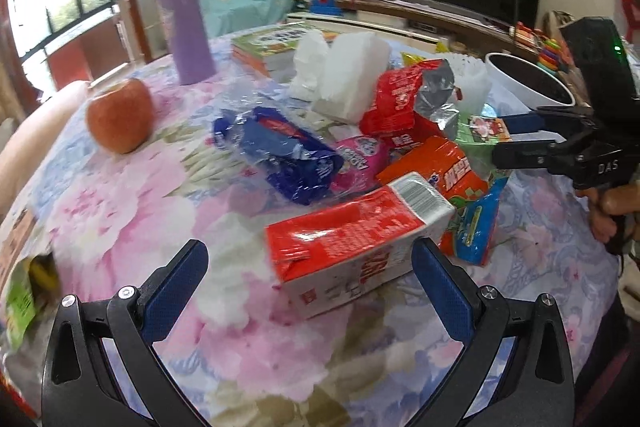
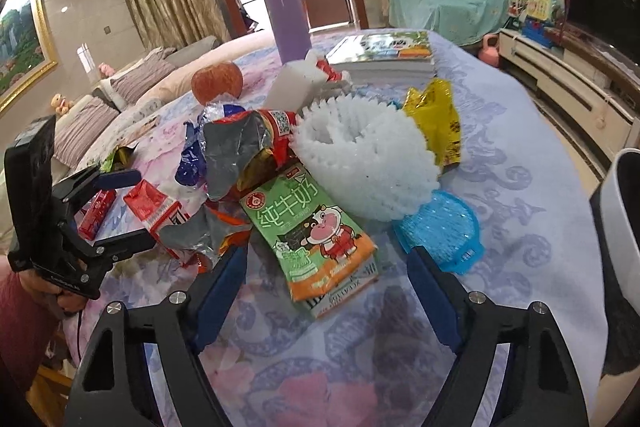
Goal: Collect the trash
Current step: 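Grasp the green milk carton with the right tool while the left tool grasps the red carton, then carry both cartons over the trash bin and open both tools to drop them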
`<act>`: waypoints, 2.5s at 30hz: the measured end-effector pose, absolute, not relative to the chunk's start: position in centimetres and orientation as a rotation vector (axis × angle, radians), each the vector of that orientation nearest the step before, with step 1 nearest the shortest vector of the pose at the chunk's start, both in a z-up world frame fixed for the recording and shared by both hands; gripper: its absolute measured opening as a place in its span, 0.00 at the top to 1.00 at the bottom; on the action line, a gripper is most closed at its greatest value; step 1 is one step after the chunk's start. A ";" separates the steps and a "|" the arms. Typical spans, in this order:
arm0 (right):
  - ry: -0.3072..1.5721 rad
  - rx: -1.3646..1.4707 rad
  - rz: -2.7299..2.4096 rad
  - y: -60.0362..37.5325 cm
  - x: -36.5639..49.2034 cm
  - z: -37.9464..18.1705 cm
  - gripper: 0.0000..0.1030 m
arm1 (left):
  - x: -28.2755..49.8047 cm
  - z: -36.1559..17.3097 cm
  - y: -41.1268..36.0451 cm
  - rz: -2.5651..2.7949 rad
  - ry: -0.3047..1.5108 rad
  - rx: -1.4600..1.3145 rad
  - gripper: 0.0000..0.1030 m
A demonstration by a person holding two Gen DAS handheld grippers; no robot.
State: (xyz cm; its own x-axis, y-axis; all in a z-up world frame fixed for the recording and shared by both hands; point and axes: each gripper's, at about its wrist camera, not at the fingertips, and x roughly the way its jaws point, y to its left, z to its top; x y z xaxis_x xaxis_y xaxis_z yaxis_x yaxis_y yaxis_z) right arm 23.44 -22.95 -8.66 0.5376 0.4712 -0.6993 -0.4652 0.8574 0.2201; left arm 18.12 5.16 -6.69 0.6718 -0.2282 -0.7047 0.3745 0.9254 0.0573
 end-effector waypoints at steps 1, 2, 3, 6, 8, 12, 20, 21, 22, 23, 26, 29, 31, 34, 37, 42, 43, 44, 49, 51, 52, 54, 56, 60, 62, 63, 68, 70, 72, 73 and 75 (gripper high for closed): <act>0.839 0.008 0.564 -22.9 23.6 -8.8 0.22 | 18.5 -6.8 4.9 -0.361 0.763 0.205 0.00; 0.842 0.009 0.569 -22.8 23.7 -8.9 0.27 | 18.5 -6.8 4.6 -0.380 0.762 0.209 0.00; 0.849 0.010 0.575 -22.7 23.9 -9.0 0.31 | 18.3 -6.8 4.5 -0.393 0.760 0.213 0.00; 0.875 0.027 0.589 -22.9 24.0 -9.4 0.44 | 17.9 -6.7 3.7 -0.421 0.749 0.234 0.14; 0.874 0.036 0.596 -23.2 23.7 -9.4 0.45 | 17.7 -6.7 3.4 -0.430 0.753 0.235 0.28; 0.852 0.058 0.598 -24.0 22.6 -8.9 0.46 | 17.3 -6.6 3.0 -0.460 0.767 0.191 0.61; 0.815 0.131 0.557 -26.9 19.8 -8.2 0.46 | 13.9 -5.8 1.0 -0.465 0.726 0.139 0.69; 0.812 0.134 0.549 -27.1 19.5 -8.2 0.47 | 13.6 -5.6 0.7 -0.462 0.721 0.133 0.69; 0.809 0.138 0.543 -27.4 19.2 -8.1 0.47 | 13.1 -5.4 0.3 -0.459 0.712 0.121 0.69; 0.807 0.145 0.536 -27.8 18.8 -8.1 0.47 | 12.8 -5.2 0.1 -0.457 0.707 0.113 0.69; 0.796 0.169 0.512 -29.0 18.1 -7.8 0.47 | 12.1 -4.3 -0.7 -0.453 0.684 0.087 0.69; 0.775 0.194 0.479 -30.5 17.6 -7.4 0.47 | 12.0 -3.5 -1.8 -0.452 0.668 0.077 0.69; 0.763 0.206 0.459 -31.4 17.4 -7.2 0.47 | 12.2 -3.1 -2.6 -0.457 0.666 0.071 0.69; 0.744 0.224 0.431 -32.7 17.1 -6.9 0.47 | 12.7 -2.9 -3.8 -0.470 0.673 0.060 0.69; 0.730 0.239 0.410 -33.8 16.8 -6.7 0.47 | 13.2 -2.7 -5.6 -0.478 0.675 0.071 0.69; 0.712 0.261 0.369 -36.2 16.4 -6.5 0.47 | 13.7 -2.3 -8.5 -0.501 0.680 0.084 0.70; 0.707 0.268 0.359 -36.8 16.4 -6.4 0.47 | 13.8 -2.3 -8.9 -0.506 0.681 0.086 0.70; 0.704 0.272 0.351 -37.2 16.4 -6.3 0.47 | 14.0 -2.2 -9.6 -0.513 0.681 0.089 0.70; 0.686 0.301 0.309 -39.6 16.5 -6.1 0.47 | 14.7 -1.8 -12.3 -0.543 0.681 0.104 0.70; 0.680 0.307 0.292 -40.5 16.4 -6.0 0.47 | 14.9 -1.6 -13.3 -0.559 0.680 0.115 0.70; 0.677 0.310 0.283 -40.9 16.4 -6.0 0.47 | 15.1 -1.6 -14.0 -0.567 0.679 0.123 0.70; 0.671 0.317 0.265 -41.8 16.4 -6.0 0.47 | 15.5 -1.6 -15.0 -0.575 0.680 0.136 0.70; 0.668 0.322 0.250 -42.7 16.4 -6.0 0.47 | 16.0 -1.7 -15.9 -0.584 0.686 0.140 0.70; 0.658 0.328 0.217 -44.3 16.5 -5.9 0.47 | 16.9 -1.7 -17.5 -0.602 0.698 0.142 0.70; 0.654 0.328 0.202 -45.1 16.7 -5.7 0.47 | 17.3 -1.6 -18.4 -0.611 0.701 0.147 0.70; 0.652 0.327 0.197 -45.4 16.6 -5.7 0.47 | 17.4 -1.5 -18.8 -0.614 0.702 0.150 0.70; 0.647 0.320 0.166 -46.9 17.2 -5.3 0.47 | 18.6 -1.3 -21.0 -0.631 0.712 0.171 0.70; 0.647 0.315 0.155 -47.6 17.5 -5.1 0.47 | 19.1 -1.2 -21.9 -0.639 0.716 0.176 0.70; 0.649 0.307 0.143 -48.1 18.0 -5.0 0.47 | 19.5 -1.3 -22.7 -0.643 0.722 0.184 0.71; 0.650 0.304 0.137 -48.3 18.3 -4.9 0.47 | 19.6 -1.3 -23.0 -0.645 0.725 0.187 0.71; 0.648 0.297 0.128 -48.8 18.6 -4.7 0.47 | 20.2 -1.4 -23.8 -0.649 0.737 0.189 0.71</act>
